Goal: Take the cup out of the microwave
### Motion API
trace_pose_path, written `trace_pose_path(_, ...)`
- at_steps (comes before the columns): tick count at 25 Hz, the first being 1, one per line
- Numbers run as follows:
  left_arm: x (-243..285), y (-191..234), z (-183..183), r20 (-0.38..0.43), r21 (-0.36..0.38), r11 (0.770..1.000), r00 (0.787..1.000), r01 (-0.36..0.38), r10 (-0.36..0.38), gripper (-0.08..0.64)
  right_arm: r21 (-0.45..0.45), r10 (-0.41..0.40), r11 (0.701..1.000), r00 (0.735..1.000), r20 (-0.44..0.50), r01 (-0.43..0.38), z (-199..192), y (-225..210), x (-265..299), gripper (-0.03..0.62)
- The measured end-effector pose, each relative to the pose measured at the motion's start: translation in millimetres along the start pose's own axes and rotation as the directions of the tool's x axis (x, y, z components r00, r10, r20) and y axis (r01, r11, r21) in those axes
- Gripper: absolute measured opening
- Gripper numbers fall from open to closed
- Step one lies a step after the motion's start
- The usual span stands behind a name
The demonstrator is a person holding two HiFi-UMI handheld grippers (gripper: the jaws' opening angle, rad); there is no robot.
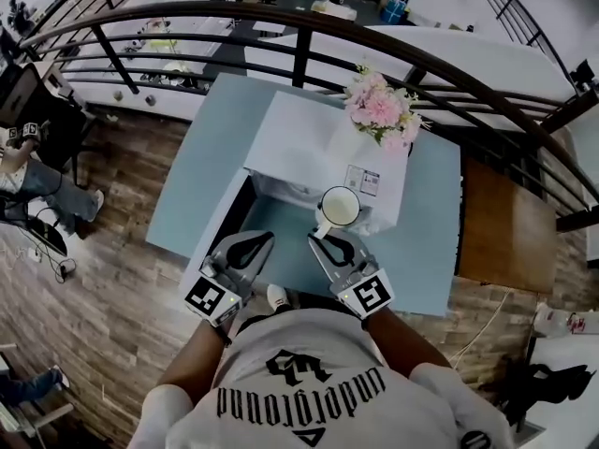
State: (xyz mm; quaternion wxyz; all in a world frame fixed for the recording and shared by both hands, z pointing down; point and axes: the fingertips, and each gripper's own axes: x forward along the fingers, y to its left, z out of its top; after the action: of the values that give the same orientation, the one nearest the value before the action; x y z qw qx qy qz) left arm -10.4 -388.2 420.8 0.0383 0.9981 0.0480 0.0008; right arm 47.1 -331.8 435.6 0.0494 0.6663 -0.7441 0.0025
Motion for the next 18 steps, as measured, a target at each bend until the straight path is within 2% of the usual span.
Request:
trace_pose_path(4,-5.7,-4.4,15.8,0.013,0.022,1.0,1.0,0.013,-0.013,0.049,-0.036,-0.007,0.999,1.0,0.019,0.008,18.2,-0.3,-4.9,0.043)
trace_pose_path(10,-10.5,-15.2,24.6,0.014,0.031,0.999,0.999,0.031,-0.031,0.049,-0.037,-0.032,0.999,0.998,0.045,0.034,38.3,0.3,-21.1,0.043)
trace_pose_path(15,-13.7,-18.3,34.6,0.031,0.052,0.999,0.999,-0.007,0.005,0.049,-0.053,-0.008,0.999,0.996,0.087,0.013,51.7,-7.2,-31.7,0.043)
trace_pose_path(18,-10.3,-35.3,36.6,0.028,0.058,0.998,0.999,-0.031,0.03,0.049,-0.074,0.019,0.997,0.993,0.12,-0.01,59.0,-12.6,-48.6,0.043)
